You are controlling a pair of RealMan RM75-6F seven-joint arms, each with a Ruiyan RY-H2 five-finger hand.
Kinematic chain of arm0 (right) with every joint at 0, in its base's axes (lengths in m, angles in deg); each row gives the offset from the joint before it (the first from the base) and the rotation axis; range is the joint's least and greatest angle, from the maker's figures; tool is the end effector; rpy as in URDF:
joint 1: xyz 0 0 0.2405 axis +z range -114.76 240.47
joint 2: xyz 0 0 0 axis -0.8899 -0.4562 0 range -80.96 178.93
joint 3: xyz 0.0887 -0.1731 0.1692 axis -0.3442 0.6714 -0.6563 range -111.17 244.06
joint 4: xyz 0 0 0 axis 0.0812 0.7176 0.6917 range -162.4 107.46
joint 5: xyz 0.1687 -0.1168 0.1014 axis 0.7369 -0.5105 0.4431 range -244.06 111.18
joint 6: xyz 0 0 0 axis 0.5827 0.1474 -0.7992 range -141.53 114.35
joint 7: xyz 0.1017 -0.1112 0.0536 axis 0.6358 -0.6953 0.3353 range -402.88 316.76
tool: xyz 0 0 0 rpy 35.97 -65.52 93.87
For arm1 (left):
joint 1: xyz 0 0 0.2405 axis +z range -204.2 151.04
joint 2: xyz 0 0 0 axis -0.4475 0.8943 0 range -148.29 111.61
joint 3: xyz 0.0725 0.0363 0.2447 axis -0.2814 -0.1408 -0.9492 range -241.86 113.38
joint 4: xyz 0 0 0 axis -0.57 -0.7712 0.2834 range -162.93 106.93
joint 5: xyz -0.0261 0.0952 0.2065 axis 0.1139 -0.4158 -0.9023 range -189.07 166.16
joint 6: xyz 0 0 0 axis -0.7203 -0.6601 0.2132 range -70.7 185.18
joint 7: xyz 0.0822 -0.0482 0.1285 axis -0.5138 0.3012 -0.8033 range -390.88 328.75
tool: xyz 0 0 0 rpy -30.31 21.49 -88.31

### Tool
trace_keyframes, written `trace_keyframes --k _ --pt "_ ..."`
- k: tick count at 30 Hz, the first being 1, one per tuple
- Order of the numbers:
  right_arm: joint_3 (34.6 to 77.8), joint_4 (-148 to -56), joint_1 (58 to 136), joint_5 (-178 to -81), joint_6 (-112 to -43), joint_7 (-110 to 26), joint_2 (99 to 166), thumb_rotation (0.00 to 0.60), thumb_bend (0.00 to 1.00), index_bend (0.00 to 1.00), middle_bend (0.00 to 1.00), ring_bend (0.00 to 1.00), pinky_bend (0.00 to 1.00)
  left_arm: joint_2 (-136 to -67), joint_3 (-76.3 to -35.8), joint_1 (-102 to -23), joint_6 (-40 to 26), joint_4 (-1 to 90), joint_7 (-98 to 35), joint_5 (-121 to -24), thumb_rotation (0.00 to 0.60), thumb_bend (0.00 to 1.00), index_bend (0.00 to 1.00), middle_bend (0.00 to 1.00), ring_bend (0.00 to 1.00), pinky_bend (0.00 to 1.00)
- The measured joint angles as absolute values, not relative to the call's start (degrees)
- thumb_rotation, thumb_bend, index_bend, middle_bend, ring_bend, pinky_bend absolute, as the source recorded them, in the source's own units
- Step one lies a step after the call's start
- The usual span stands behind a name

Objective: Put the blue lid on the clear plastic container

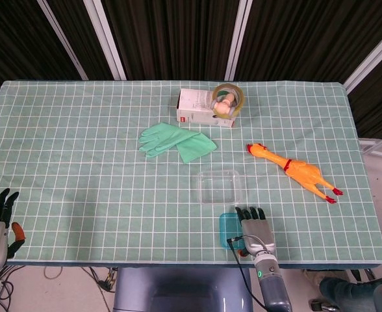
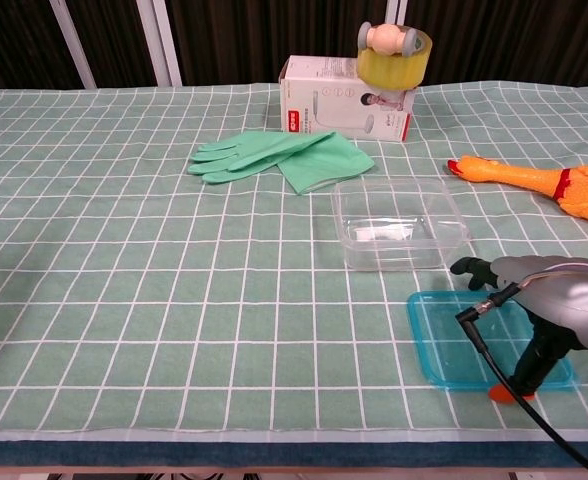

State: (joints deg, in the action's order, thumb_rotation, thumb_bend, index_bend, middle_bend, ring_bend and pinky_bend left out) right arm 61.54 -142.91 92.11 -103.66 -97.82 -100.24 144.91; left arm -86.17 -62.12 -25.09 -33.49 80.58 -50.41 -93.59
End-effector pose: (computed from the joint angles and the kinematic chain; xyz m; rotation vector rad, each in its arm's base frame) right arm -0.1493 -0.2206 -0.0521 1.6543 -1.2348 0.4647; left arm -0.2767 0.1594 0.1183 -1.2400 -0.9664 -0.8163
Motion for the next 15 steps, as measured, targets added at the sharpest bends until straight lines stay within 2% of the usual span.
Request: trace_keyframes --k 15 --pt "62.16 -142.02 92.68 -102.75 -97.43 -99.67 145.01 0.600 0.17 0.00 0.18 0.00 0.00 -86.06 -62.11 -25.08 -33.60 80.62 -50.24 -93.60 0.600 0.76 0.10 0.00 0.00 0.00"
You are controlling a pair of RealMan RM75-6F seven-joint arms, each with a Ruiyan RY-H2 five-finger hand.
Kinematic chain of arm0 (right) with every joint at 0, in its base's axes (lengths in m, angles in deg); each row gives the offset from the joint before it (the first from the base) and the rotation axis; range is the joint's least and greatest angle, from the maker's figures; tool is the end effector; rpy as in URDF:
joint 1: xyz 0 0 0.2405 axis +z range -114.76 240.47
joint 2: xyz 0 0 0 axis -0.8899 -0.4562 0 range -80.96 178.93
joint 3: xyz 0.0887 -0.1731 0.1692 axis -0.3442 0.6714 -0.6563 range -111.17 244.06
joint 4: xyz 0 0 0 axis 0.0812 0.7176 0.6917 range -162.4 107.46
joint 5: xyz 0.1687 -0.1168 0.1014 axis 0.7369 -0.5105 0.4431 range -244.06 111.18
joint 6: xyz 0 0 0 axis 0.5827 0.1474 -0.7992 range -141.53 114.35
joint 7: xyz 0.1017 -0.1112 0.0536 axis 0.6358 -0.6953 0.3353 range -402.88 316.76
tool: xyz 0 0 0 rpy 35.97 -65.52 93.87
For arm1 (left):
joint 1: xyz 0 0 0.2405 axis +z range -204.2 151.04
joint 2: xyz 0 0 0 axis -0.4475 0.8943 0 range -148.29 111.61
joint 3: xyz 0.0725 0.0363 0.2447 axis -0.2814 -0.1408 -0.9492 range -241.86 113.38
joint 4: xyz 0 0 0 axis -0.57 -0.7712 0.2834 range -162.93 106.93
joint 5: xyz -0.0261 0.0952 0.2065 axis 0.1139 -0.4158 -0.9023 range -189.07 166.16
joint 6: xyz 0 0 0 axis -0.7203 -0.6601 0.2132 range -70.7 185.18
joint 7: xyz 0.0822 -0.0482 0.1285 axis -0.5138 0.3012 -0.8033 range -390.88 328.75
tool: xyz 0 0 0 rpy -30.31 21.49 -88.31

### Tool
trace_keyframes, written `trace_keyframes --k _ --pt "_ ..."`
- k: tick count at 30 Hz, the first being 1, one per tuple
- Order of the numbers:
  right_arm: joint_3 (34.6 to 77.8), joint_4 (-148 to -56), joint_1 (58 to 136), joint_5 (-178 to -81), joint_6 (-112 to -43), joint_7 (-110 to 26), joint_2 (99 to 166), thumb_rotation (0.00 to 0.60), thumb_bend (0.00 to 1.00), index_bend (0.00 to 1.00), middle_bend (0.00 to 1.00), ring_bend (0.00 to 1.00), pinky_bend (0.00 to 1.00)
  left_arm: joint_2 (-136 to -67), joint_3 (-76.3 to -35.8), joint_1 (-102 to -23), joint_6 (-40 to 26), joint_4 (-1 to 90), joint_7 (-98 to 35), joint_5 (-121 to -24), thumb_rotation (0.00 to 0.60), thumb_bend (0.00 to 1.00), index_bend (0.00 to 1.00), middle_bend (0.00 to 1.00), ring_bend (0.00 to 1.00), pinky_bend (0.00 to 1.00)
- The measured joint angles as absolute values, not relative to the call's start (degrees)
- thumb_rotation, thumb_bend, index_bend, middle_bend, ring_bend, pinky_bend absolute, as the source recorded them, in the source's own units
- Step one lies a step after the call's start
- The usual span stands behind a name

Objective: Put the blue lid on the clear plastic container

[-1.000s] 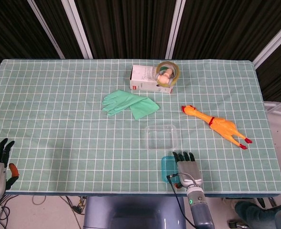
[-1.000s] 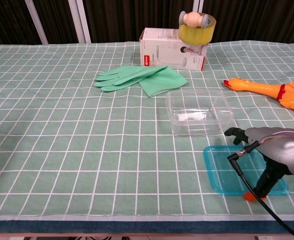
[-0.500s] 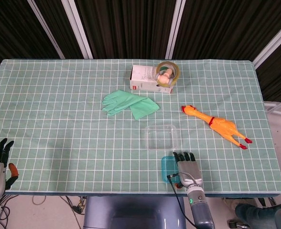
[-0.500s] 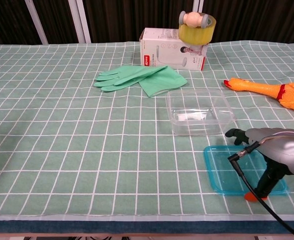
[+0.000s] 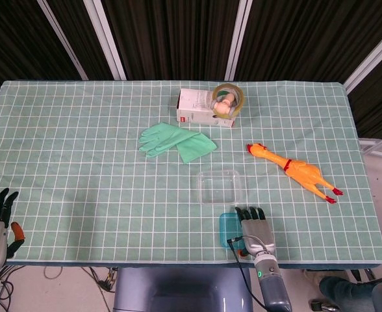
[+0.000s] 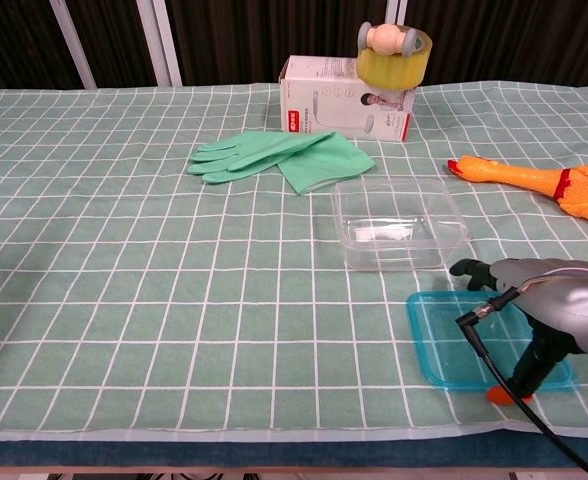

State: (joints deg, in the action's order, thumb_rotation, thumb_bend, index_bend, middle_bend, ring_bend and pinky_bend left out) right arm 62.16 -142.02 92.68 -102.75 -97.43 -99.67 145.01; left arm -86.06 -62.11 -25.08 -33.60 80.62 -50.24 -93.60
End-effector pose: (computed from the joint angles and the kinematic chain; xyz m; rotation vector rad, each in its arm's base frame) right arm -0.1533 -0.2200 -0.0558 1.6622 -1.2383 0.4459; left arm -0.2768 0.1594 0.1191 -1.2377 -0.9661 -0.8185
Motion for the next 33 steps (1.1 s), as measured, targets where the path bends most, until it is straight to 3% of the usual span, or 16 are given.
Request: trace_keyframes --k 14,33 --pt "61.99 -141.15 93.73 -100.94 -96.23 -99.79 144.94 0.600 0.17 0.00 0.19 0.00 0.00 -86.01 -62.13 -25.07 -33.65 80.66 -50.12 -93.63 0.600 0.76 0.10 0.00 0.00 0.00" --pt "63.77 -139.42 93.22 -107.19 -94.23 -94.28 144.17 0.600 0.22 0.00 0.35 0.00 0.00 -85.95 -62.17 -25.06 -33.65 80.72 -50.14 -93.58 0.600 0.76 0.10 0.00 0.00 0.00"
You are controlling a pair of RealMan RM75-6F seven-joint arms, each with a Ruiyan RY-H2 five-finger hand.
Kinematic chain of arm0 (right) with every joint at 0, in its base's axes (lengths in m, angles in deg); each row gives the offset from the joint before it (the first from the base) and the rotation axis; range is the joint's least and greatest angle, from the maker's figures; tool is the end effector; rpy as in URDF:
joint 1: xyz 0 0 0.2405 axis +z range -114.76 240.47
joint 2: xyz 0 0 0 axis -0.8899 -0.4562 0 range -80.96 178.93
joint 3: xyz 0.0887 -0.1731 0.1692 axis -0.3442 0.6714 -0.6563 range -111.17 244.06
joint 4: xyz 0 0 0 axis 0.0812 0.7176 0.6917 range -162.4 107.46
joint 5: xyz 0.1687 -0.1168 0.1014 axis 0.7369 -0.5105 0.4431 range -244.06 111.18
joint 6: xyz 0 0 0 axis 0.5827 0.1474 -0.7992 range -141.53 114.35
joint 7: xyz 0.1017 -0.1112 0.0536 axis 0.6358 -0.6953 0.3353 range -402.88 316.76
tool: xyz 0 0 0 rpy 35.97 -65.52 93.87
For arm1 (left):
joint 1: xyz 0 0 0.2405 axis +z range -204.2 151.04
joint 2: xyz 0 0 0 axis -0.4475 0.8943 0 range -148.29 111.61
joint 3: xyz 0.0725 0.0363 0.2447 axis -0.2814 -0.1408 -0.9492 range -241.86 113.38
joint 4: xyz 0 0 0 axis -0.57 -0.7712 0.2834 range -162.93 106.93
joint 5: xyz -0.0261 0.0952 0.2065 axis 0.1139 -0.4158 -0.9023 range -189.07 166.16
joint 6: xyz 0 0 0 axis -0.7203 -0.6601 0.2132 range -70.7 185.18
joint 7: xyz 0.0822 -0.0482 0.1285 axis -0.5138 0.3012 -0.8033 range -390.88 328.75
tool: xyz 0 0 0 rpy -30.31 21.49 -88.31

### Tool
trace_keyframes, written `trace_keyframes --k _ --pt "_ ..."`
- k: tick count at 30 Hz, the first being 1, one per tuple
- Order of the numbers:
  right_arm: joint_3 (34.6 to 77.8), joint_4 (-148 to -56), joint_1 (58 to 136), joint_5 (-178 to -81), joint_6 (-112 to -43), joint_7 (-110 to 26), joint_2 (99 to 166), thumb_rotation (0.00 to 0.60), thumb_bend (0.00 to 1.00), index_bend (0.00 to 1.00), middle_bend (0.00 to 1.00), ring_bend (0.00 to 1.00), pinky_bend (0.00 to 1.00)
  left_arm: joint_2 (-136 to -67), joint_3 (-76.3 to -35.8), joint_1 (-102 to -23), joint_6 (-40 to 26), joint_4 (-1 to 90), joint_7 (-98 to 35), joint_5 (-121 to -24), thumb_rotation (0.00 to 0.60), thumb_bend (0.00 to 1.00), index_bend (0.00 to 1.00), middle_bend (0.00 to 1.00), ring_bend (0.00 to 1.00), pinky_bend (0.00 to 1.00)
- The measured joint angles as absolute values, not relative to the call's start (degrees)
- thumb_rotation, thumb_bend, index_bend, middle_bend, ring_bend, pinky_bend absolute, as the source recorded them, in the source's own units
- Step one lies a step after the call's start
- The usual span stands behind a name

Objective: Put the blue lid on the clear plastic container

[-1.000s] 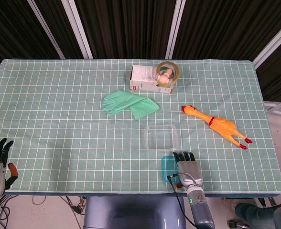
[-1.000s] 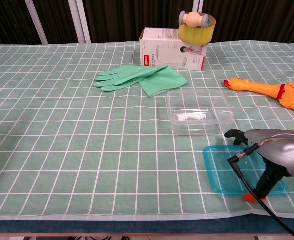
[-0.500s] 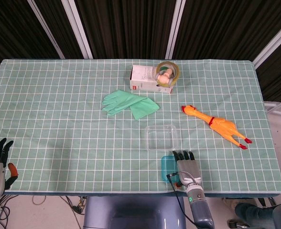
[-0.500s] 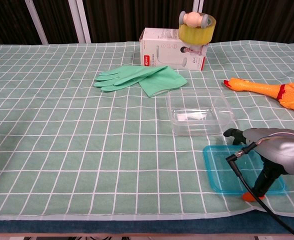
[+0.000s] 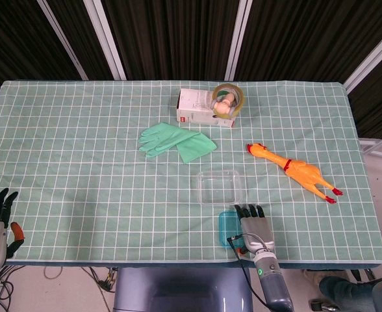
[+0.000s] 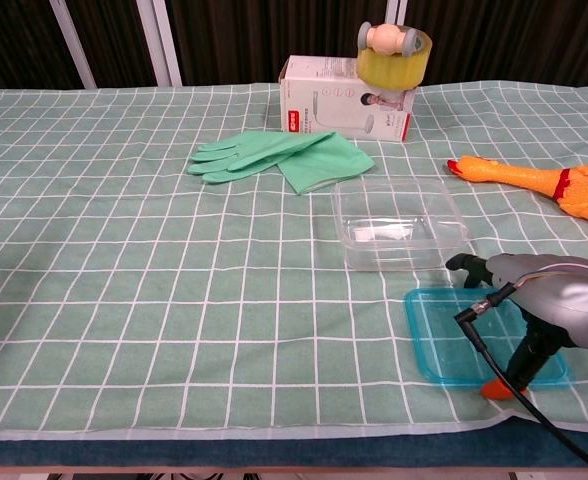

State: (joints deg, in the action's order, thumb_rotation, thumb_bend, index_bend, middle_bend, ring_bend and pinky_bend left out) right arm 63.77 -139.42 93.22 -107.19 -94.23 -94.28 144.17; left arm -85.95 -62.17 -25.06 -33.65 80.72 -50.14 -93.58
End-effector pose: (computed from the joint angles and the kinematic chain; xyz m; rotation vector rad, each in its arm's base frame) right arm -0.1548 -0.2252 -0.0591 1.6858 -1.2288 0.5320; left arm -0.2768 0.1591 0.1196 -1.2366 -0.9676 -0.8189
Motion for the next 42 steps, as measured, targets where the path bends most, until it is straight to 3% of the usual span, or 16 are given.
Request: trace_keyframes --k 29,42 --pt "64.67 -143.01 92.37 -111.26 -93.57 -92.32 140.11 0.600 0.22 0.00 0.36 0.00 0.00 -85.83 -61.95 -25.08 -33.77 80.85 -50.05 -93.33 0.600 0.76 0.10 0.00 0.00 0.00" --pt "64.92 -150.80 91.09 -114.24 -96.27 -91.46 132.63 0.600 0.22 0.00 0.37 0.00 0.00 -85.86 -61.97 -25.09 -33.83 80.86 -50.16 -93.37 0.600 0.76 0.10 0.00 0.00 0.00"
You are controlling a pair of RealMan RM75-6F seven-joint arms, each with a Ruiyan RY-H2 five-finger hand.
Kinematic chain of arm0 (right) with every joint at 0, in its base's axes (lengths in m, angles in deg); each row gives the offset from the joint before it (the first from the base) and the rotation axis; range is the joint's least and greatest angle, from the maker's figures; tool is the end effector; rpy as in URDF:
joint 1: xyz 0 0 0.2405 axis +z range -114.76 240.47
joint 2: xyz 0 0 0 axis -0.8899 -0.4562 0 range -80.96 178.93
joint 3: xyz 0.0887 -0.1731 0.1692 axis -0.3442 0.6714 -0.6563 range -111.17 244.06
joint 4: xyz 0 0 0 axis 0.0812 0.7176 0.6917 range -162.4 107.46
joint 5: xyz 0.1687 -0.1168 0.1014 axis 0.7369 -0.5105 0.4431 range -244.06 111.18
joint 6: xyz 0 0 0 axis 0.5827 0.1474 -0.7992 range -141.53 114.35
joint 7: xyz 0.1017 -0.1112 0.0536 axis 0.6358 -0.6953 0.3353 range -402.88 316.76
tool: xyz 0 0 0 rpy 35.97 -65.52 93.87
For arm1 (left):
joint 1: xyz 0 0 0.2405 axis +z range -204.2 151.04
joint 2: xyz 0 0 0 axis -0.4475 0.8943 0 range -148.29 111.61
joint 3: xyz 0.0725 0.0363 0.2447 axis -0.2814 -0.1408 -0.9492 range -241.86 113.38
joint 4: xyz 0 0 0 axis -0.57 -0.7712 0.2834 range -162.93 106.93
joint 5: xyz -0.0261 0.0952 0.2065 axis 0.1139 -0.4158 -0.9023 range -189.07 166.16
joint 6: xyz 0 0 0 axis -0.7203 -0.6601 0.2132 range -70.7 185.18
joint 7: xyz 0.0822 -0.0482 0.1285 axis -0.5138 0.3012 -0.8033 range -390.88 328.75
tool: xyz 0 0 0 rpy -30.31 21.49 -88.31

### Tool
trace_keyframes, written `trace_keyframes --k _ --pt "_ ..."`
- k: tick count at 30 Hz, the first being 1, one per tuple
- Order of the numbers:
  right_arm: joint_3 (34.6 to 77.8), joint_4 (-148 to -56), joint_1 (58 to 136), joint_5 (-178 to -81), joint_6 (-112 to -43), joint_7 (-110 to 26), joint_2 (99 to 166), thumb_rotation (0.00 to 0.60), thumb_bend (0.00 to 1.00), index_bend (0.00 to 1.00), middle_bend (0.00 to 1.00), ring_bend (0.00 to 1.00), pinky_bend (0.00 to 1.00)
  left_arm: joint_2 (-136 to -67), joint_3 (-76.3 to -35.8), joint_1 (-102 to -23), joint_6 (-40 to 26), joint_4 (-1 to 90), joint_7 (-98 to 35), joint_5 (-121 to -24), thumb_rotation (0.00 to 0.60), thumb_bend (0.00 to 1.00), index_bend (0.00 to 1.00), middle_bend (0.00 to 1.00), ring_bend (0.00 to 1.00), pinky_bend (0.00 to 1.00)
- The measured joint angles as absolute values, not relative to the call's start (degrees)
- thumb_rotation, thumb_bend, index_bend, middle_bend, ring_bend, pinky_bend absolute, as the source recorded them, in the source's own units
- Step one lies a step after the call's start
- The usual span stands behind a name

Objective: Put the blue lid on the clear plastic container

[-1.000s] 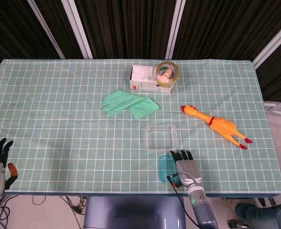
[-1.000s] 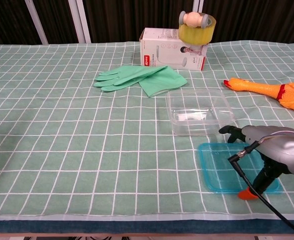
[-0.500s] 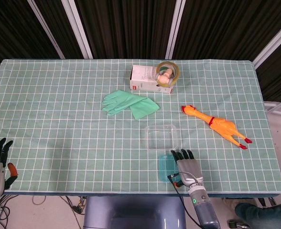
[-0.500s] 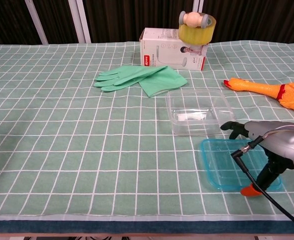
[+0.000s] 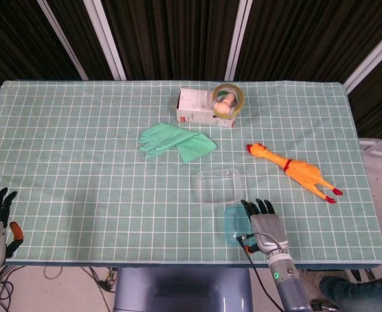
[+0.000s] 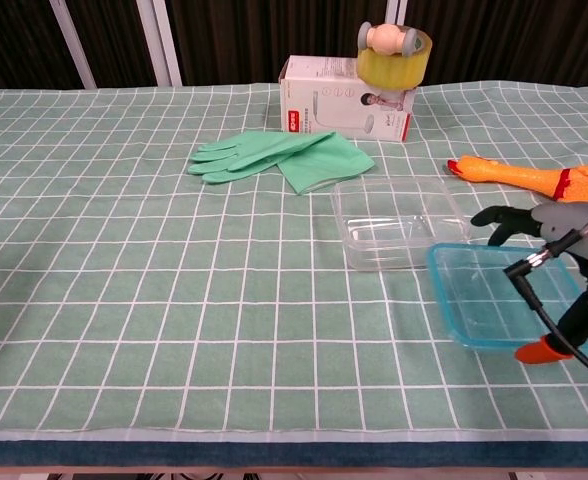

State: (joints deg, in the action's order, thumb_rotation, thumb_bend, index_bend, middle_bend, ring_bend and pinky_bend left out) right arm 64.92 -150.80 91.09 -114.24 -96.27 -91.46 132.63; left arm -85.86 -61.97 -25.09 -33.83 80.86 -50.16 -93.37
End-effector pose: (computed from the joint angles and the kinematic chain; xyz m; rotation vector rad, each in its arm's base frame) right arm -0.1505 -0.2223 0.0017 1.6514 -1.1901 0.6383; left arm -0.2767 0.1599 0.1210 -1.2302 -0.9652 -0.8203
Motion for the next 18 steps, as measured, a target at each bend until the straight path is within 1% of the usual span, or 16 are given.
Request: trace_keyframes --k 5,10,14,18 --pt "64.38 -154.05 90.92 -114.75 -96.97 -91.38 128.50 0.600 0.22 0.00 0.37 0.00 0.00 -85.95 -62.06 -25.08 -33.84 80.86 -50.29 -93.52 0.600 0.76 0.10 0.00 0.00 0.00" --pt "61.58 -156.07 92.50 -113.15 -96.24 -92.06 124.56 0.600 0.22 0.00 0.37 0.00 0.00 -85.90 -61.96 -25.06 -33.99 80.96 -50.24 -93.54 0.600 0.76 0.10 0.00 0.00 0.00" --pt "59.00 -157.16 94.72 -109.36 -94.31 -93.12 121.12 0.600 0.22 0.00 0.37 0.00 0.00 -85.83 -61.83 -25.07 -34.06 80.98 -50.11 -93.45 0.600 0.76 0.10 0.00 0.00 0.00" --pt "55.66 -157.75 97.68 -103.44 -90.00 -93.13 116.60 0.600 0.22 0.00 0.37 0.00 0.00 -85.79 -61.70 -25.05 -34.23 81.02 -50.04 -93.40 0.600 0.76 0.10 0.00 0.00 0.00"
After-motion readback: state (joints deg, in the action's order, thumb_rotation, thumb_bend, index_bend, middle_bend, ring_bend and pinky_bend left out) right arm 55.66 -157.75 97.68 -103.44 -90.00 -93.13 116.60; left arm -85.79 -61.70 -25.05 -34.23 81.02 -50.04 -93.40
